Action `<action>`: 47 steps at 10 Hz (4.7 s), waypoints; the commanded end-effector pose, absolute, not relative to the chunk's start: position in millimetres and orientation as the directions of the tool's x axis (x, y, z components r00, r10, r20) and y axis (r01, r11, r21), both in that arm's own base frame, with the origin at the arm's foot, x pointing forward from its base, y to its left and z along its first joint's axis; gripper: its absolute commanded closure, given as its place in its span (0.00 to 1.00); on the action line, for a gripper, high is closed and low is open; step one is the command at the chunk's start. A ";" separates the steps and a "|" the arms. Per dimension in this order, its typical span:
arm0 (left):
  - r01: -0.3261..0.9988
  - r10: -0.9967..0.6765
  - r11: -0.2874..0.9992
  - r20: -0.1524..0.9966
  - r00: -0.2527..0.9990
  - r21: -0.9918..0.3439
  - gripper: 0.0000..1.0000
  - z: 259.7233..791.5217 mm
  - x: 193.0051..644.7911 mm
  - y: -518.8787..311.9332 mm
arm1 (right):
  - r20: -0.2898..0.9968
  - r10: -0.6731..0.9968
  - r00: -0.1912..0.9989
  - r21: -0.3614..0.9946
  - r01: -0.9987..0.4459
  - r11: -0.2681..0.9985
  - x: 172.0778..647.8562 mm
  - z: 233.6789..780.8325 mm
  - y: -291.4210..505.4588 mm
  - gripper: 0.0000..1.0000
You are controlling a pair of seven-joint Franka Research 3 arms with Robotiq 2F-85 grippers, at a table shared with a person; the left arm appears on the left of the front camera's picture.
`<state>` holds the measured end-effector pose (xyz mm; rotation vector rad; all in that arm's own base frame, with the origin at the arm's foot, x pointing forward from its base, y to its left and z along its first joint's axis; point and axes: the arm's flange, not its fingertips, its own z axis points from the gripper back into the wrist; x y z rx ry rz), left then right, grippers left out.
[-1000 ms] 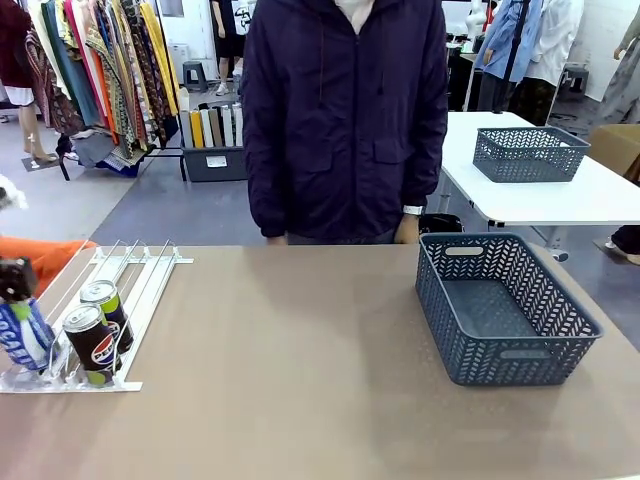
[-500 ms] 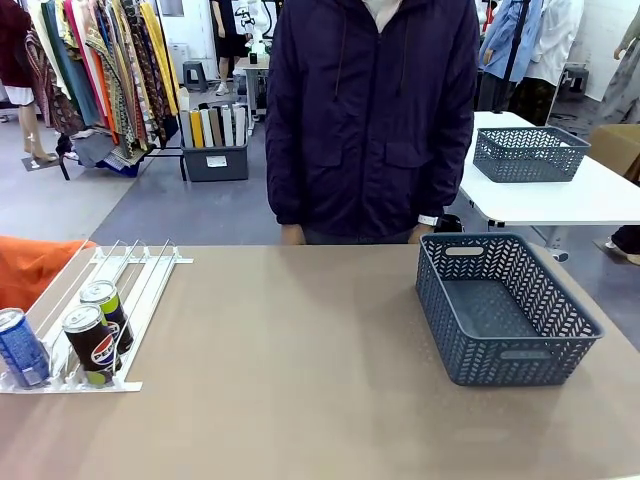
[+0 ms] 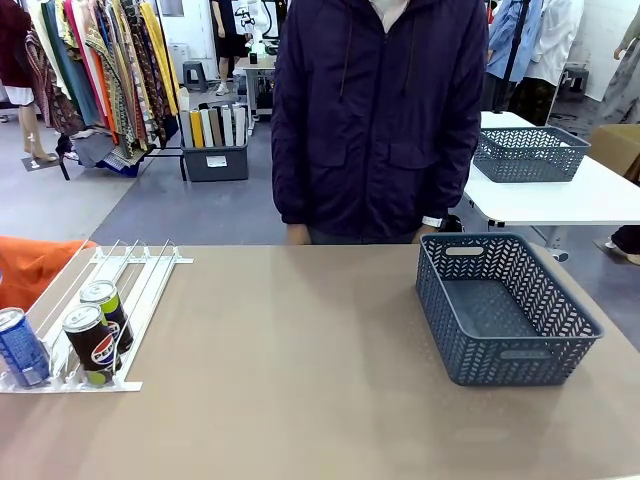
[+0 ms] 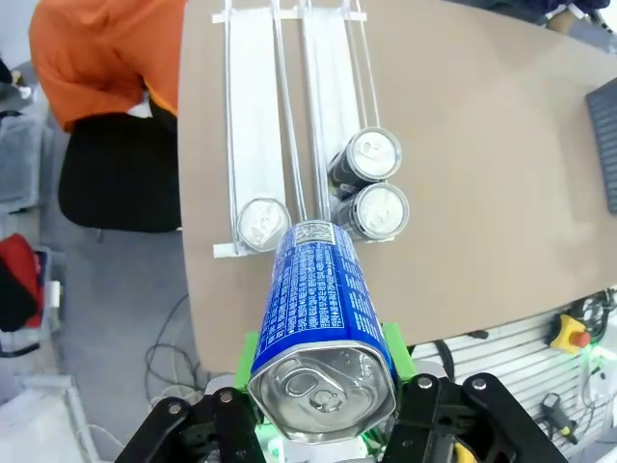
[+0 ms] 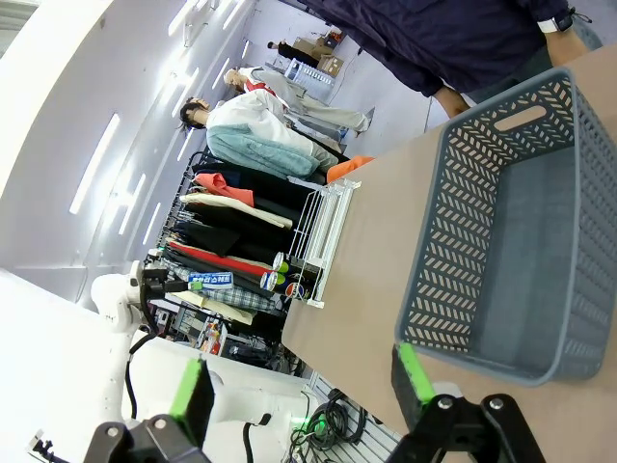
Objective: Retrieve and store the cans from the dispenser.
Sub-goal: Pick up one can from the Automatic Can Dispenser and place it in the middle of the table, then pick up the last remaining can from one row of the Automatic Can Dispenser and place it in the middle of the table.
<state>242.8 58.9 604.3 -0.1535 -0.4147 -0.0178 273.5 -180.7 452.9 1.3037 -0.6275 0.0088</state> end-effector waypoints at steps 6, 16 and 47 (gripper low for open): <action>0.250 -0.187 0.960 0.373 0.909 -0.128 1.00 583.3 362.2 -158.5 | 0.456 -0.350 0.818 0.885 -0.374 0.278 276.8 457.0 -180.4 0.00; 0.496 -0.492 0.868 0.098 0.865 -0.015 1.00 413.9 377.1 -385.3 | 0.456 -0.350 0.818 0.885 -0.374 0.278 276.8 457.0 -180.4 0.00; 0.021 0.096 0.411 0.066 0.993 -0.912 0.00 529.0 277.2 172.5 | 0.456 -0.350 0.818 0.885 -0.374 0.278 276.8 457.0 -180.4 0.00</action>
